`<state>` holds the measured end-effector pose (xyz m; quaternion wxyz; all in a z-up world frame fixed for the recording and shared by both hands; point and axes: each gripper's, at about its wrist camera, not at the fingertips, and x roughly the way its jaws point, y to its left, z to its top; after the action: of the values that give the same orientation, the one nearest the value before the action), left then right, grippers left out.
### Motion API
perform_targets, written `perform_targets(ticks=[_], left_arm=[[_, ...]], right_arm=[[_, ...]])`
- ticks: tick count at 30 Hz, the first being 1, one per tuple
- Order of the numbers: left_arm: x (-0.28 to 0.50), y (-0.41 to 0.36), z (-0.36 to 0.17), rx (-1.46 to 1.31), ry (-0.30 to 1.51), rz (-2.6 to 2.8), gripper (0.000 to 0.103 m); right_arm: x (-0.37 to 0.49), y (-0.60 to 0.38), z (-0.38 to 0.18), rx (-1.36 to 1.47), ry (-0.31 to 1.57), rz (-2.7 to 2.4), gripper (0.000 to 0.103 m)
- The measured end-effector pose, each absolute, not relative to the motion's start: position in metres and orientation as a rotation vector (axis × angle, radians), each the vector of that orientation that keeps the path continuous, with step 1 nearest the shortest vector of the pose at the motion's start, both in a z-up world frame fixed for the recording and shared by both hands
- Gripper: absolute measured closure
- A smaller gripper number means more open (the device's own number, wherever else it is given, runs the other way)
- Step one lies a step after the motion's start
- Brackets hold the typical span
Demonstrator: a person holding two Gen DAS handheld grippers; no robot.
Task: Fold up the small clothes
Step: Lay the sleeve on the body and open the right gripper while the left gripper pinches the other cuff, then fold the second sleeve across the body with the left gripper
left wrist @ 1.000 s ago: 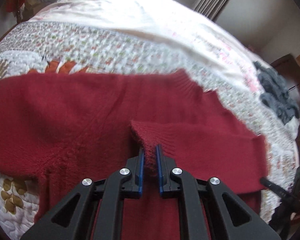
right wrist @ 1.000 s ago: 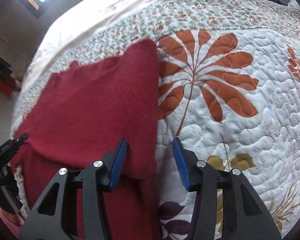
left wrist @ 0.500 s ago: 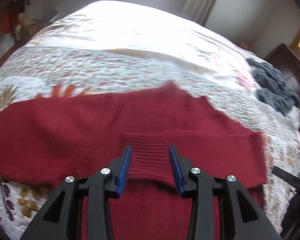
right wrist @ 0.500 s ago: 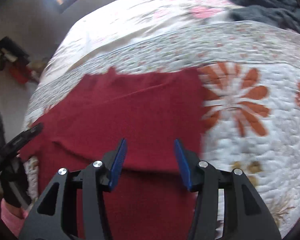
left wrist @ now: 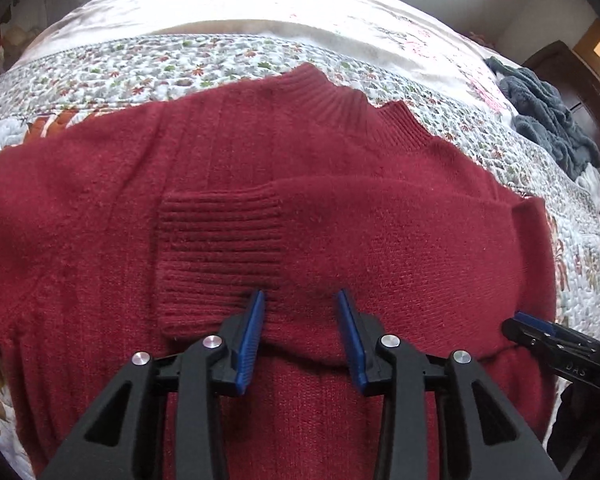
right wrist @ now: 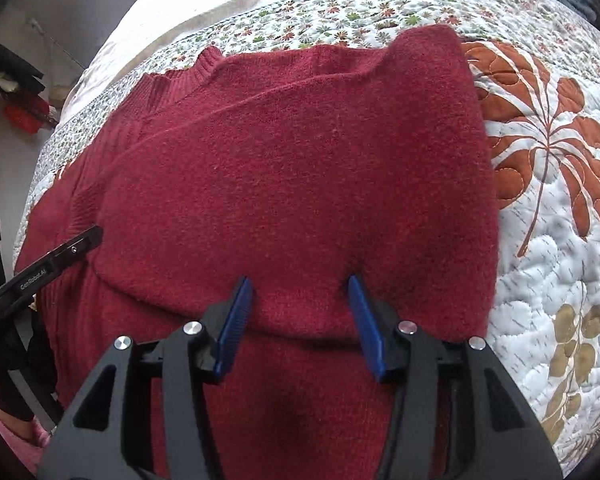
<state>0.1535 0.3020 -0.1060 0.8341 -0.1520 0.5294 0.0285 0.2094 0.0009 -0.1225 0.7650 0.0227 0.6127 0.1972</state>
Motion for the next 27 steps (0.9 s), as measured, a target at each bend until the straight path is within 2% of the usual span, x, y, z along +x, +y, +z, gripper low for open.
perform_targets(ticks=[4,7,9,10,19,27], left_arm=[[0.155,0.305,-0.096,-0.357,1.123,0.063,0.065],[0.136,0.321,-0.068,-0.419,1.065,0.063,0.064],[0.115,0.339,-0.051,-0.435,1.008,0.079,0.054],[0.101,0.353,-0.043,-0.447,0.979,0.104,0.053],[-0.032,0.496,-0.051,-0.551,0.919,0.467,0.052],[-0.104,0.613,-0.072,-0.782,0.795,0.716,0.052]], right_arm=[[0.211,0.003,-0.117,0.048,1.334,0.428,0.05],[0.202,0.001,-0.087,0.1,1.268,0.471,0.048],[0.187,0.0,-0.066,0.101,1.218,0.506,0.035],[0.177,0.0,-0.059,0.093,1.21,0.514,0.034],[0.121,0.019,-0.076,0.017,1.264,0.57,0.034],[0.116,0.033,-0.099,-0.006,1.292,0.543,0.034]])
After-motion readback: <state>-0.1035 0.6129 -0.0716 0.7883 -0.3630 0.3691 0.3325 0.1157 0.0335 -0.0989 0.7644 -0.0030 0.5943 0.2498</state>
